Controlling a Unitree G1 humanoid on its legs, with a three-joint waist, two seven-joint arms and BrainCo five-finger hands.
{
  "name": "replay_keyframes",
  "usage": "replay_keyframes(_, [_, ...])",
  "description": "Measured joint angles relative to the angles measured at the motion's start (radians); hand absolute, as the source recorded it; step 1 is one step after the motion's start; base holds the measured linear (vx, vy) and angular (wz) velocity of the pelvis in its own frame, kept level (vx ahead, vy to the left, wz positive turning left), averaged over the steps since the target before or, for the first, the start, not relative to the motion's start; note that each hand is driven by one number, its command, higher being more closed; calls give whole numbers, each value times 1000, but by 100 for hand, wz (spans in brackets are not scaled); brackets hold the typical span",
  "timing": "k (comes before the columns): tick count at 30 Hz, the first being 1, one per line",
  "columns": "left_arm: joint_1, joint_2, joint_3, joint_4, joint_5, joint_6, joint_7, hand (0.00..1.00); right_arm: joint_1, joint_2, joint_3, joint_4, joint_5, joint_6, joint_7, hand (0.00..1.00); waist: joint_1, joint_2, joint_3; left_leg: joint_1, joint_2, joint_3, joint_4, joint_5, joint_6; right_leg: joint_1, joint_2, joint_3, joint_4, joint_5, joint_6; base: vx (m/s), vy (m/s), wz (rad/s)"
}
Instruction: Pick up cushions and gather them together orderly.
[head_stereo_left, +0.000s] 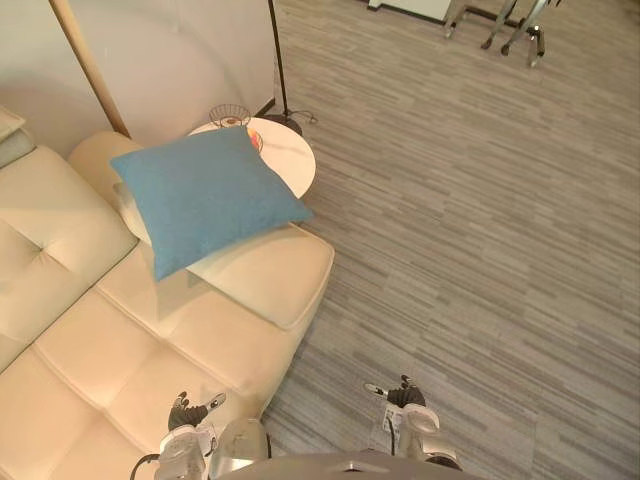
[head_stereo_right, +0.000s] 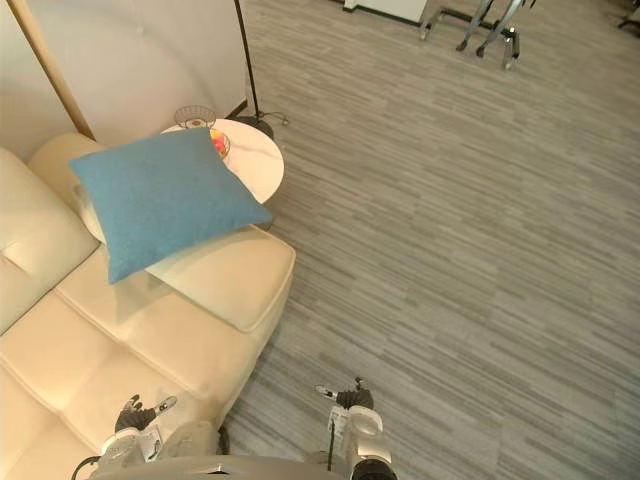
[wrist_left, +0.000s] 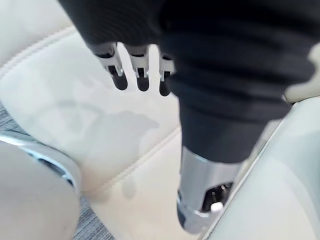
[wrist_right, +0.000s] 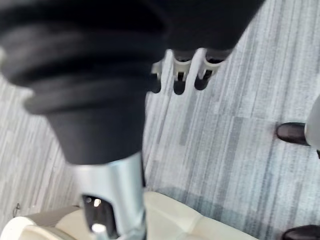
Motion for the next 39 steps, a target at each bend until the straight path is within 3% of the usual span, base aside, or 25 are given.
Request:
replay_keyframes(1, [0, 14, -14, 8, 0, 2, 0, 0, 14, -2, 28, -1, 0, 1, 2, 0, -17, -1, 6, 25, -8, -28, 1, -11, 3, -81, -34, 34, 207, 24, 6, 101, -8, 54])
replay_keyframes(4, [-1, 21, -21, 22, 0, 3, 1, 0, 55, -5, 51, -11, 0, 1, 2, 0, -33, -3, 5, 53, -5, -96, 3, -28, -6, -139, -15, 102, 313, -44, 3, 95, -184, 83])
replay_keyframes(6, [-1, 18, -17, 21, 0, 3, 1, 0, 78, -6, 52, -35, 1, 0, 2, 0, -38, 0, 7, 44, -2, -140, 25, -48, -24, -182, 23, 163, 211, -87, -10, 14, -309, 74])
replay_keyframes(8, [-7, 14, -23, 23, 0, 3, 3, 0, 84, -7, 51, -42, 3, 1, 3, 0, -54, -3, -1, -31, -13, -245, 96, -83, -78, -190, 102, 320, 11, -106, 3, -30, -416, 116])
replay_keyframes(9, [-5, 7, -22, 23, 0, 5, 3, 0, 84, -13, 44, -40, 2, 1, 1, 0, -57, 5, -11, -38, -12, -287, 100, -82, -87, -181, 123, 312, 7, -126, 5, 52, -406, 140])
replay_keyframes(10, [1, -29, -18, 17, -1, 3, 9, 0, 107, -43, 37, -41, 2, 2, 1, 0, -54, 43, -28, -56, 3, -372, 84, -70, -85, -166, 180, 318, -13, -160, 0, 130, -353, 113])
replay_keyframes(11, [5, -43, -8, 13, 0, 3, 9, 0, 109, -52, 28, -42, 3, 2, 1, 0, -52, 61, -36, -48, 6, -408, 70, -65, -91, -152, 203, 322, -15, -138, -29, 168, -325, 98])
replay_keyframes(14, [21, -73, 16, 13, 0, 2, 11, 0, 116, -63, 28, -38, 3, 5, 1, 0, -41, 90, -47, -24, 20, -436, 54, -57, -92, -122, 197, 259, -14, -148, -69, 181, -244, 52])
replay_keyframes(17, [19, -77, 25, 9, 1, 1, 8, 0, 113, -59, 38, -38, 3, 5, 1, 0, -50, 90, -59, -71, 43, -412, 82, 6, -133, -79, 187, 176, -62, -152, -78, 133, -137, 78])
replay_keyframes(20, [22, -87, 51, -2, 1, 2, 9, 0, 113, -47, 35, -39, 7, 3, 0, 0, -59, 94, -62, -153, 105, -188, 213, 27, -124, -7, 183, 91, -135, -137, -88, 97, -38, 74])
replay_keyframes(22, [21, -81, 48, -3, 2, 2, 10, 0, 119, -26, 26, -39, 20, 3, 0, 0, -53, 80, -66, -152, 142, -50, 199, 32, -118, 39, 183, 51, -184, -121, -84, 94, 9, 58])
replay_keyframes(26, [18, -61, 8, 1, 22, 3, 8, 0, 103, -3, -8, -36, 23, 2, 0, 0, -52, 61, -77, -113, 128, 103, 28, 119, -83, 65, 167, 18, -292, -32, -72, 65, 30, 39])
replay_keyframes(28, [22, -63, 8, 7, 22, 4, 9, 0, 105, -2, -25, -33, 22, 3, 0, 0, -42, 62, -75, -56, 100, 116, -89, 172, -67, 82, 167, 31, -339, 23, -72, 26, 58, 9])
replay_keyframes(31, [19, -58, 8, 25, 20, 3, 7, 0, 106, 4, -32, -26, 22, 4, 0, 0, -48, 57, -69, 12, 91, 119, -163, 184, -62, 83, 161, 33, -275, 31, -70, -47, 44, 0])
replay_keyframes(35, [19, -34, 2, 32, 20, 3, 6, 0, 111, 1, 4, -39, 21, -2, 1, 0, -63, 37, -50, 50, 66, 95, -193, 163, -51, -63, 95, 72, 92, 33, -56, -152, 45, 15])
replay_keyframes(37, [17, -26, -1, 34, 20, 4, 7, 0, 125, -5, 6, -41, 20, -6, 1, 0, -67, 29, -52, 53, 62, 43, -193, 164, -48, -90, 104, 151, 102, -53, -67, -101, -5, 64])
replay_keyframes(39, [17, -26, 0, 33, 19, 2, 8, 0, 131, -6, 4, -38, 21, -10, 1, 0, -66, 29, -52, 33, 59, 11, -193, 169, -41, -88, 103, 192, -8, -69, -60, -72, -37, 68])
